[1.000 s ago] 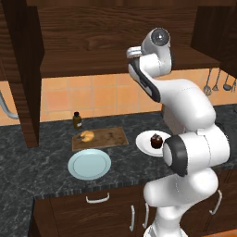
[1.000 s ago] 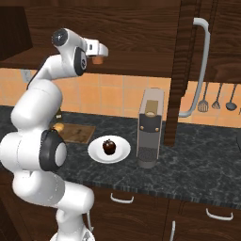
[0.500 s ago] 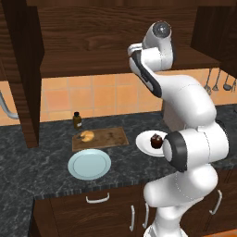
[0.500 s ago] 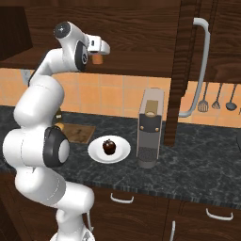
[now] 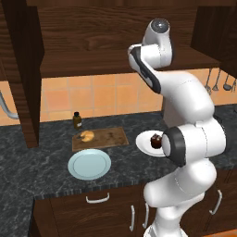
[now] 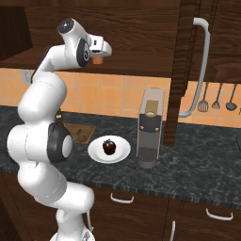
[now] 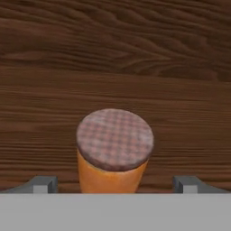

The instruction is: From the different types of pastries on the counter, select a croissant and place it on the cutting board. Then retrieve a jar of jam from the cabinet and place it alongside the croissant on the cutting board.

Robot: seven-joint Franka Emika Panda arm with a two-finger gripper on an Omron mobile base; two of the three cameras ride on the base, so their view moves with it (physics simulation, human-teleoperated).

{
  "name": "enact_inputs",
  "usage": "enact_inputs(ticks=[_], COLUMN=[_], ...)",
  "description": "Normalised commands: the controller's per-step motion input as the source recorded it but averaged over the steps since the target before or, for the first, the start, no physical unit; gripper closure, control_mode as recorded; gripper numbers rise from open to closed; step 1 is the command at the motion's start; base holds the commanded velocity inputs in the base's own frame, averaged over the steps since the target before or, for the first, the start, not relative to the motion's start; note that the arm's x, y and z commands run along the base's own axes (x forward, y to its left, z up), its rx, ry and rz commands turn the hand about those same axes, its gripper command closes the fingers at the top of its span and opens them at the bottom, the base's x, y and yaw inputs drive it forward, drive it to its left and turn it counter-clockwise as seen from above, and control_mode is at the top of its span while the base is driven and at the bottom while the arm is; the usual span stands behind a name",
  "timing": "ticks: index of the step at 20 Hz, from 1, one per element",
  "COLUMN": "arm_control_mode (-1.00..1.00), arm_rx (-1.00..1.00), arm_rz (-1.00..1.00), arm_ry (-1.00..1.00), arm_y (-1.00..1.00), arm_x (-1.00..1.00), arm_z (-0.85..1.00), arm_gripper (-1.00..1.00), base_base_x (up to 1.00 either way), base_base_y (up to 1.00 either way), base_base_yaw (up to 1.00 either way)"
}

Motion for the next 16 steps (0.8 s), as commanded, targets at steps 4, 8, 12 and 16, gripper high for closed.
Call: enact_inputs(ticks=[4,8,12,16], arm_control_mode=[-1.00,-1.00,-1.00,-1.00], arm_rx=[0.00,0.00,0.00,0.00], arm_rz=[0.00,0.00,0.00,0.00], arm_ry=[0.08,0.00,0.04,0.08], arm_y=[-0.02,0.00,0.00,0.00], arm_x=[0.03,0.00,0.08,0.11], arm_z=[-0.01,-0.02,0.00,-0.02], arm_gripper=[-1.00,-1.00,-1.00,-1.00], base_base_x=[0.00,0.00,0.00,0.00], base_base_y=[0.00,0.00,0.00,0.00], base_base_yaw=[0.00,0.00,0.00,0.00])
